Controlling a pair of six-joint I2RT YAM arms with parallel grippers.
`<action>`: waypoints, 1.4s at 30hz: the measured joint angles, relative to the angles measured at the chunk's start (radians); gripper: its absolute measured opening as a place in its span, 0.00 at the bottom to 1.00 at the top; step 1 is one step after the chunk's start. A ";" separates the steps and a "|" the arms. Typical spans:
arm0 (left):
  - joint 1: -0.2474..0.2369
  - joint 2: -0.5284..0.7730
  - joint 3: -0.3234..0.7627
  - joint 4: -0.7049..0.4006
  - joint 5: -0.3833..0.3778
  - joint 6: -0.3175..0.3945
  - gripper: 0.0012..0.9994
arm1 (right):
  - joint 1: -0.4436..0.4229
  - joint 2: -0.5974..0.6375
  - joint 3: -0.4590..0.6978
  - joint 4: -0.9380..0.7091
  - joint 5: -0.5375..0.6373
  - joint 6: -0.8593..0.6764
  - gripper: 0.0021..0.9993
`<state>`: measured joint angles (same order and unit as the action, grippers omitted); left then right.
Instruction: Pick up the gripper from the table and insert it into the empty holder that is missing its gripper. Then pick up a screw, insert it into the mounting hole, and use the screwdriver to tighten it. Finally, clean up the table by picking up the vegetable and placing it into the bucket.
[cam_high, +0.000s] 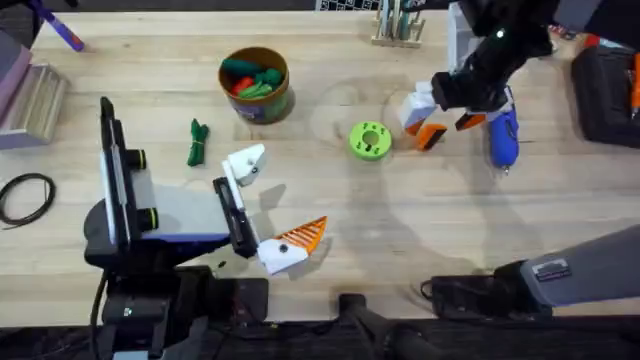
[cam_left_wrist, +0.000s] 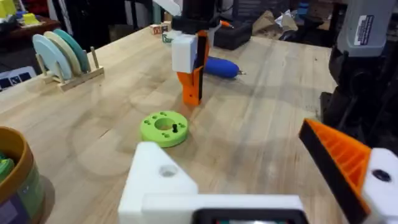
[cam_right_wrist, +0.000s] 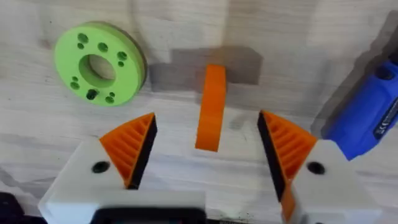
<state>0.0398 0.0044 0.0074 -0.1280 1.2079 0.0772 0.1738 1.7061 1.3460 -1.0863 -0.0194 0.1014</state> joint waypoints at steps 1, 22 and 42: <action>0.000 0.000 0.000 0.000 0.000 0.000 0.99 | 0.000 0.000 0.000 0.000 0.003 0.000 0.99; 0.000 0.000 0.000 0.000 0.000 0.000 0.99 | 0.000 0.000 0.000 -0.032 0.007 0.049 0.90; 0.000 0.000 0.000 0.000 0.000 0.000 0.99 | 0.000 0.000 -0.031 0.022 0.028 0.052 0.48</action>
<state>0.0398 0.0044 0.0074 -0.1280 1.2079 0.0772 0.1738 1.7058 1.3151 -1.0645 0.0086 0.1535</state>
